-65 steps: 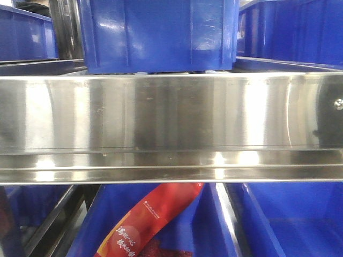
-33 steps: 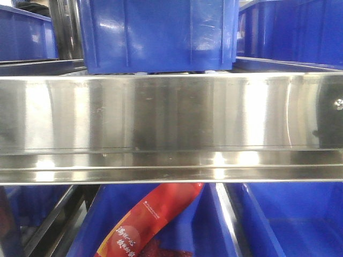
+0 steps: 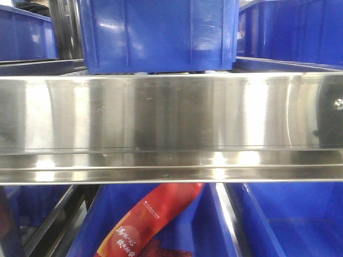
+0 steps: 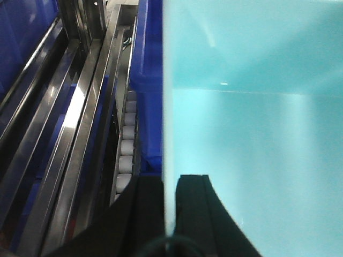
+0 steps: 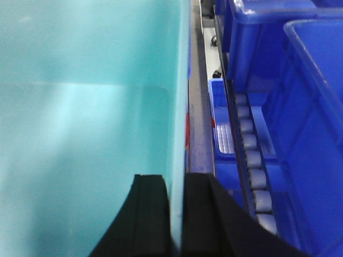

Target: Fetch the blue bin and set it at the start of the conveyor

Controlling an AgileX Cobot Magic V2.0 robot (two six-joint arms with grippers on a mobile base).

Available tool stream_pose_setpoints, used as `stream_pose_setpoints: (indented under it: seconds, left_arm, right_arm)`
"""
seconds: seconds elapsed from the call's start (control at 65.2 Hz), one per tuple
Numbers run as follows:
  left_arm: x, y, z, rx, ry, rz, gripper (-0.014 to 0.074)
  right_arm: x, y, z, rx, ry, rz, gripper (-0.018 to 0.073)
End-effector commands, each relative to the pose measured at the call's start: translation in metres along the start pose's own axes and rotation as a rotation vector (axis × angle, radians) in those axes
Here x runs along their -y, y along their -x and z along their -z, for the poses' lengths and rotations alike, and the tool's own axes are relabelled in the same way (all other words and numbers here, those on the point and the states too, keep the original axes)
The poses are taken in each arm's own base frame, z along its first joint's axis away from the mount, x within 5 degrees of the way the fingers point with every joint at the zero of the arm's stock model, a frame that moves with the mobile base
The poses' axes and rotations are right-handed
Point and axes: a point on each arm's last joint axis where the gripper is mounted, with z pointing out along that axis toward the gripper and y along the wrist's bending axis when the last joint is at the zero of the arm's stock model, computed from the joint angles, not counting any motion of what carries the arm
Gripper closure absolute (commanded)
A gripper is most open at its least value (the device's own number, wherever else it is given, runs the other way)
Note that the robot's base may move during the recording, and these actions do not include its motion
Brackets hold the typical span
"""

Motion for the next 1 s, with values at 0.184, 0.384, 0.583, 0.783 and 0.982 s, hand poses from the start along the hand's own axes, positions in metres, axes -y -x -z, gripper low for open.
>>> stream_pose_setpoints:
  seconds: [0.184,0.384,0.583,0.783,0.982]
  left_arm:
    - [0.0005,0.0063,0.0081,0.059,-0.030,-0.001,0.0707]
    - [0.0000,0.0066,0.0081,0.063,-0.024,-0.006,0.0707]
    - [0.0000,0.0066,0.0081,0.063,-0.024,-0.006,0.0707]
    - [0.0000,0.0066,0.0081,0.063,-0.024,-0.006,0.0707]
    - [0.0000,0.0066,0.0081,0.063,-0.024,-0.006,0.0707]
  right_arm:
    - [-0.0012,0.0104,0.0122,0.108,0.044,0.009,0.0721]
    - [-0.0014,0.0109,0.0123,0.115,0.045,0.010,0.0721]
    - [-0.0014,0.0109,0.0123,0.115,0.045,0.010,0.0721]
    - [-0.0014,0.0109,0.0123,0.115,0.045,0.010,0.0721]
    - [-0.0015,0.0110,0.0123,0.116,0.047,0.009,0.0721]
